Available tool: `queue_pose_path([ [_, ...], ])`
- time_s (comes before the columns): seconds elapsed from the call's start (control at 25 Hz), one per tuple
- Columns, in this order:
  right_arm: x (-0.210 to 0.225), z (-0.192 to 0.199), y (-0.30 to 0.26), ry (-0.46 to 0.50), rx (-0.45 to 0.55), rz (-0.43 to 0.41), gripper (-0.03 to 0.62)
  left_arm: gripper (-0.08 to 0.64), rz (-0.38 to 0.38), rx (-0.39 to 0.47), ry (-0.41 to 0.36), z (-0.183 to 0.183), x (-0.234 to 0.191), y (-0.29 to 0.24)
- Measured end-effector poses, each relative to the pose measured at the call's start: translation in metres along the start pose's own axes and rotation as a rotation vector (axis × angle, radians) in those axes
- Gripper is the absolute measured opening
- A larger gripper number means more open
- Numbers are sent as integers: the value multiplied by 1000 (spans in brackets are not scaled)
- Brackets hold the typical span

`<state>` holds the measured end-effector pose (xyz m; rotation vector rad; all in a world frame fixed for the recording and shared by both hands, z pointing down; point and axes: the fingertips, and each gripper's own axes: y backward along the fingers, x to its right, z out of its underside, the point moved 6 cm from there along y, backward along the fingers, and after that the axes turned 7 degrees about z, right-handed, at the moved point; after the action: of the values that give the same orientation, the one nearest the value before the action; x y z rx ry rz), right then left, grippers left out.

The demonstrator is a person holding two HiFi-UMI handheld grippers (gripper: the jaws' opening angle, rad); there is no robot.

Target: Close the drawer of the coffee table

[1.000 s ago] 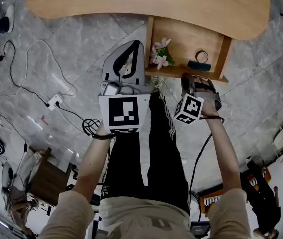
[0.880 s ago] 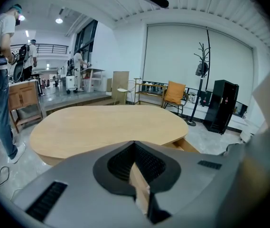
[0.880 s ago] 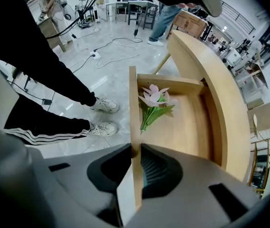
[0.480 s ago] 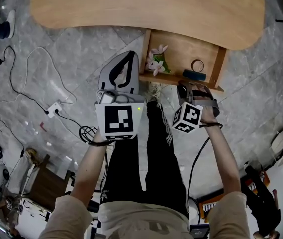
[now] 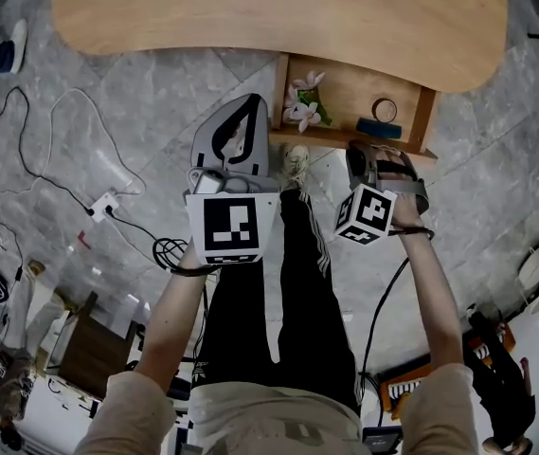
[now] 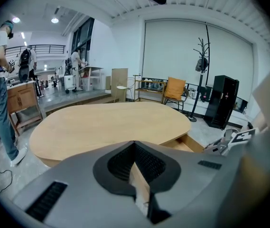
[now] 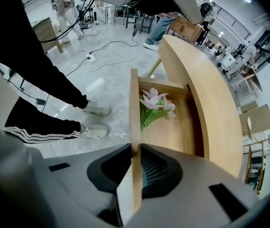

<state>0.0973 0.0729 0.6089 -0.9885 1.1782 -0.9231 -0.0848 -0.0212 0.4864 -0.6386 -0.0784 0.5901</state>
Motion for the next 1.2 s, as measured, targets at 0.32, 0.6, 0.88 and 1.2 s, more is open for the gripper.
queue_pose_path([
  [0.32,21,-3,-11,-8,7,33,69,8,9,-7,-6,0,5,-11],
  [0.6,33,0,-15,-6,2,106,69,8,9,-16,-32,3,6,-14],
  [0.88,45,-1,-23,-21,-8,162,69,8,0,-27,-25,11,7,-14],
  [1.2,75,-2,-29,-63,-5,208,69,8,-4,-32,-36,9,4,-22],
])
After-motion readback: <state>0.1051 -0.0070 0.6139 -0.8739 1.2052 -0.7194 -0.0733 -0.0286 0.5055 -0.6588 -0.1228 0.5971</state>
